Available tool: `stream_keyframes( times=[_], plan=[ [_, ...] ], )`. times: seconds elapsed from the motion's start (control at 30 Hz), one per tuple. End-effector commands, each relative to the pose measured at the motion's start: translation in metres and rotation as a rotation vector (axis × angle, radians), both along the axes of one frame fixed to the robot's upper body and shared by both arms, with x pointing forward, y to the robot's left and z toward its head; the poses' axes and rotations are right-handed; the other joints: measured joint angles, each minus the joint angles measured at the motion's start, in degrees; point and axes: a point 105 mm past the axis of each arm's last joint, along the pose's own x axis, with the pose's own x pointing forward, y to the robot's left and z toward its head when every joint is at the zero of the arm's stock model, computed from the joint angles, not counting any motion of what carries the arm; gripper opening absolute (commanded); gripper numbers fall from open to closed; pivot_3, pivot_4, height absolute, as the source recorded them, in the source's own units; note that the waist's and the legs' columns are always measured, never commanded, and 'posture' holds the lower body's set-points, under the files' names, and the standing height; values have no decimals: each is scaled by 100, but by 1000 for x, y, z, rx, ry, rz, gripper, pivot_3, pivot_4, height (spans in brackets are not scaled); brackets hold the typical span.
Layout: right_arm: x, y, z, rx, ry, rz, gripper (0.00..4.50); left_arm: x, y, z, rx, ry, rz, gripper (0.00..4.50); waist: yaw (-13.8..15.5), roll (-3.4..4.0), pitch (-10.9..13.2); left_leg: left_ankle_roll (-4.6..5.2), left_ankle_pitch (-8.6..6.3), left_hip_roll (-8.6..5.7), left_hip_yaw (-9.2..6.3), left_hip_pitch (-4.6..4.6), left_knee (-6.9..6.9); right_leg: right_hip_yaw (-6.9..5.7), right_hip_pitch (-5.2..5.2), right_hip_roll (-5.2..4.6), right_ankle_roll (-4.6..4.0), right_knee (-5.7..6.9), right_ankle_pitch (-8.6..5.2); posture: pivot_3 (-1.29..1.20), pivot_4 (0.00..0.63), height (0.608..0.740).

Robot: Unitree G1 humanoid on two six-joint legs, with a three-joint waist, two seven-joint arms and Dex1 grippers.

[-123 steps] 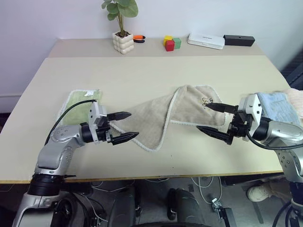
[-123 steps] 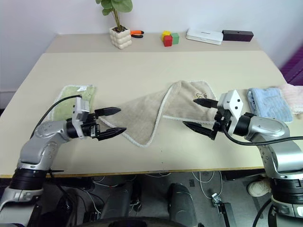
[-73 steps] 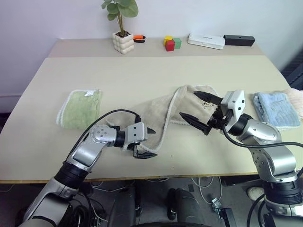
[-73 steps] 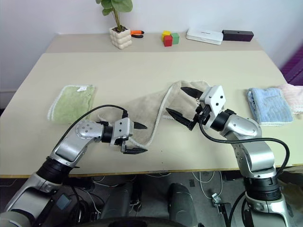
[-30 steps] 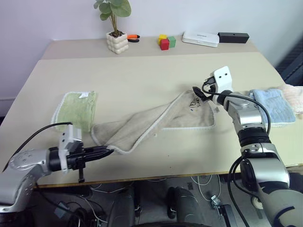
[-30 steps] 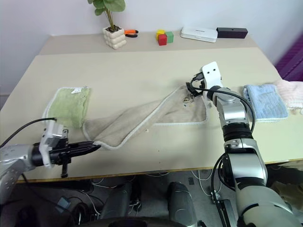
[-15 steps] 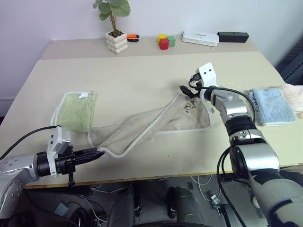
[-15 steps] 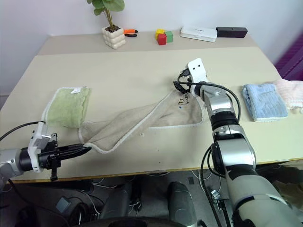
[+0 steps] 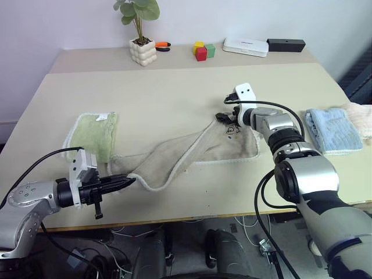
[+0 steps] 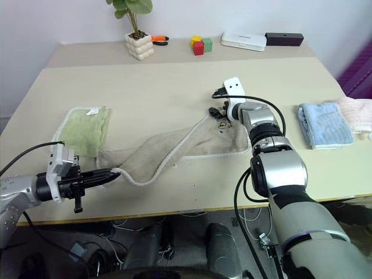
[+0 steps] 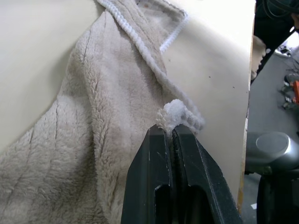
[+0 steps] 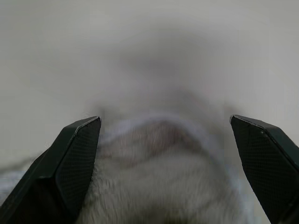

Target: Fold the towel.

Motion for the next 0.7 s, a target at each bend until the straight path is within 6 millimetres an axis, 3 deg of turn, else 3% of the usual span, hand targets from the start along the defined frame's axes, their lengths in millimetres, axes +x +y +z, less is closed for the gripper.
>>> stream_keyframes(
  times=[0.03, 0.13, 0.4, 0.53, 0.7],
  plan=[
    [0, -7, 6, -21, 11, -8, 4500, 1, -3, 4, -1, -36, -7, 19, 0, 0, 0, 0, 0, 0, 0, 0, 0, 0, 0, 0, 0, 0, 0, 0, 150, 740],
    [-2, -7, -1, -20, 38, -7, 3821, 3, -5, 3, 0, -49, -6, 0, 2, -1, -1, 0, 0, 0, 0, 0, 0, 0, 1, 0, 0, 0, 0, 0, 150, 740],
    [1, -4, 5, 2, 4, -14, 49, 6, -4, 2, 17, -60, -5, 0, 32, -2, -2, 1, 0, -1, -4, 1, 2, 0, 5, 0, 0, -1, 0, 0, 150, 740],
    [4, -3, 17, 30, -66, 2, 49, 13, -3, 4, 28, -107, 18, 0, 20, 0, -1, 0, 0, -1, -3, 1, 2, 0, 4, 0, 0, -1, 0, 0, 150, 740],
    [8, -23, 57, 208, -263, -37, 49, 53, 12, 30, 27, -329, 177, 0, 48, -1, 0, 1, 1, -3, -2, -2, 2, -1, 4, 1, 1, -1, 1, 0, 150, 740]
  ],
)
